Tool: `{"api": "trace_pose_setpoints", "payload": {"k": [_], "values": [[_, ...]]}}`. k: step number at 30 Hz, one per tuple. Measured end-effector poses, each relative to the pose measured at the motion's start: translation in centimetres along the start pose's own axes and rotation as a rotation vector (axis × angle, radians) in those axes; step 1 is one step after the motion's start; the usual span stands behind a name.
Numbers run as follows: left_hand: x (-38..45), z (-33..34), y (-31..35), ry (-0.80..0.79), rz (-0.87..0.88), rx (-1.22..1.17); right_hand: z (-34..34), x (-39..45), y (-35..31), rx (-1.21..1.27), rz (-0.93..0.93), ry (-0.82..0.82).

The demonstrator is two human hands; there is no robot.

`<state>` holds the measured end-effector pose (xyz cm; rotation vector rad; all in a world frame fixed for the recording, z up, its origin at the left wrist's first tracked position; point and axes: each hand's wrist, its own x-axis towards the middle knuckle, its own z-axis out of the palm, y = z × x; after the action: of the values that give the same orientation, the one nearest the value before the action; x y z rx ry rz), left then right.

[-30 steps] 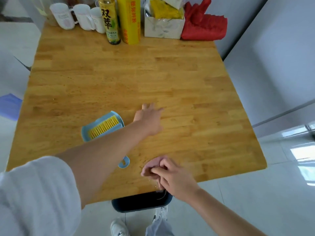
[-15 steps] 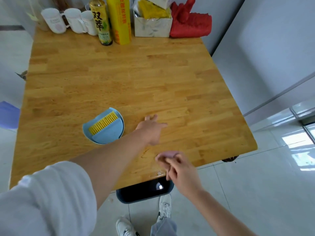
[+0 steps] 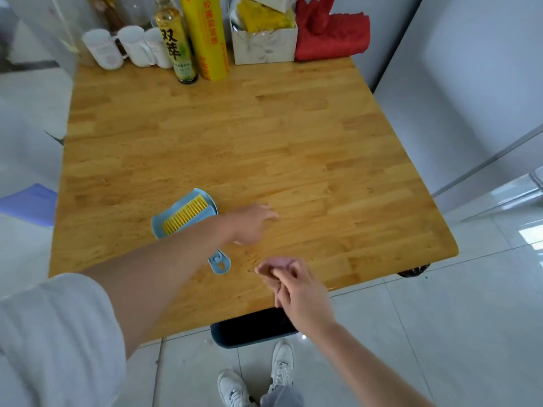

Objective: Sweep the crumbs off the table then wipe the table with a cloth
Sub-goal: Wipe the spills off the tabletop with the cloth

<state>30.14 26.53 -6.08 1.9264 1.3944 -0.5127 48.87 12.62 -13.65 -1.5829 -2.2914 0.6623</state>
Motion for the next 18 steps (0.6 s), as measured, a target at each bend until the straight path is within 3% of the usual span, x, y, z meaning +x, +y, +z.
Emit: {"api": "trace_pose_setpoints", "payload": {"k": [1,3,7,9,11,13,15,18], "values": [[-0.9,-0.4,-0.9,0.023,-0.021,0.012,-0.1,0.3,-0.6,0.018,-0.124,-0.071],[-3.1,-0.9,-2.7,0.041,-0.061,0.061,-1.9,1.8,0.7,0.063,-0.112,-0.09],[-7.2,-0.2,-6.4,-0.008,-0.018,0.153,-5.5,5.4,4.0,0.168,0.455,0.235],[-7.9,0.7,-7.1,-0.019,0.043,0.205,-4.5,5.9,2.0,0.134,0.585,0.321],[-7.7,1.3,-7.5,0.048,0.127,0.324,-1.2,5.7,-1.8,0.073,0.432,0.209],[-7.0,1.7,-7.8,0.149,0.228,0.451,1.7,4.6,-5.4,0.049,0.16,0.057],[-6.3,1.6,-8.1,0.203,0.285,0.511,2.3,4.1,-6.0,0.026,-0.026,-0.043],[-5.4,0.3,-8.5,0.235,0.328,0.559,0.3,4.2,-3.0,0.028,0.064,-0.001]]}}
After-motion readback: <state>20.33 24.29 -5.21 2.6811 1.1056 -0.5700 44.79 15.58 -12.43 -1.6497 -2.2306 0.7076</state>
